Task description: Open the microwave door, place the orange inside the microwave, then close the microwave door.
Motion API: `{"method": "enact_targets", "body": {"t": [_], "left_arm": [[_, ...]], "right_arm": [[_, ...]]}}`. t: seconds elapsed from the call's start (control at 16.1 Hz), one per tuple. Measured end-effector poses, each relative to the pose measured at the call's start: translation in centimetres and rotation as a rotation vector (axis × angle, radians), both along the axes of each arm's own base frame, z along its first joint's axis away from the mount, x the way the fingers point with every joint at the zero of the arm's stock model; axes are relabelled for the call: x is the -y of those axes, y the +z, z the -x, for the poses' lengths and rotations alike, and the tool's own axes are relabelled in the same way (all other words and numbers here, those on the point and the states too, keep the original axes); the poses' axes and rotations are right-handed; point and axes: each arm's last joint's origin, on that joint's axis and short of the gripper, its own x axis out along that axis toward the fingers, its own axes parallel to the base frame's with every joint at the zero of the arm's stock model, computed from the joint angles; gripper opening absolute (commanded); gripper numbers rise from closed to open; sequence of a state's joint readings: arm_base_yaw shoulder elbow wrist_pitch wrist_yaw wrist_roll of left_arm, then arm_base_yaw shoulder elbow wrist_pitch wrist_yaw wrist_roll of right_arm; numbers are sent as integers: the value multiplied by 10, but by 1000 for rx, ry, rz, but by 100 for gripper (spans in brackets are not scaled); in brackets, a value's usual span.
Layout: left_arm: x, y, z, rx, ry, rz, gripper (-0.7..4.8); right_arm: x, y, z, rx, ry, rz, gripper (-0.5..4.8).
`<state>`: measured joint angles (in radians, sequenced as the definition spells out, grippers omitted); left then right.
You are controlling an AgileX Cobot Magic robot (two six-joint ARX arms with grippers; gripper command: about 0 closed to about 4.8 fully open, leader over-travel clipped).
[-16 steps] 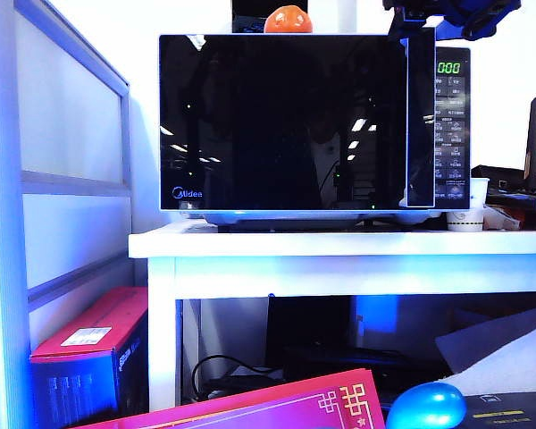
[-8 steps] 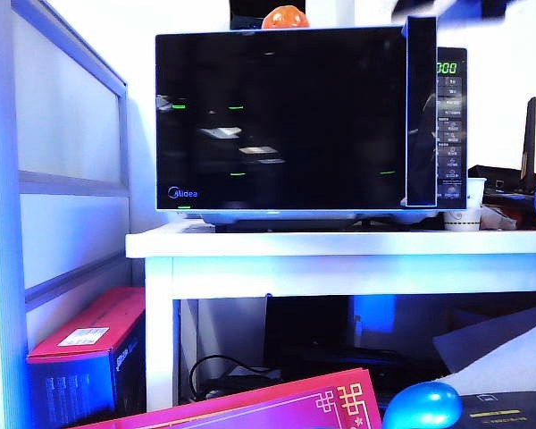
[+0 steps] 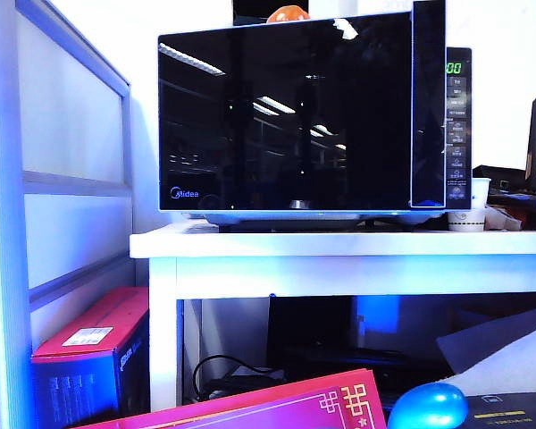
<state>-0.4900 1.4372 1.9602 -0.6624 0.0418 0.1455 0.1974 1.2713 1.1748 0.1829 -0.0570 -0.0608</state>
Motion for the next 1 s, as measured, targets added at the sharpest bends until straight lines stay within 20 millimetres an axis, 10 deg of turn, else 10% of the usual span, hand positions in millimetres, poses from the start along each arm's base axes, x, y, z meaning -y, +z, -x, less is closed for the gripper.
{"method": "enact_targets", "body": {"t": [0.68,1.0], "left_arm": [[1,-1,-1,-8,-2,-4,-5],[0,-1,-1,-8,-1,-4,-5]], "right_arm": [[-9,-18,-10,-110,366,-6,336],[4,11,16,8,67,-24,332]]}}
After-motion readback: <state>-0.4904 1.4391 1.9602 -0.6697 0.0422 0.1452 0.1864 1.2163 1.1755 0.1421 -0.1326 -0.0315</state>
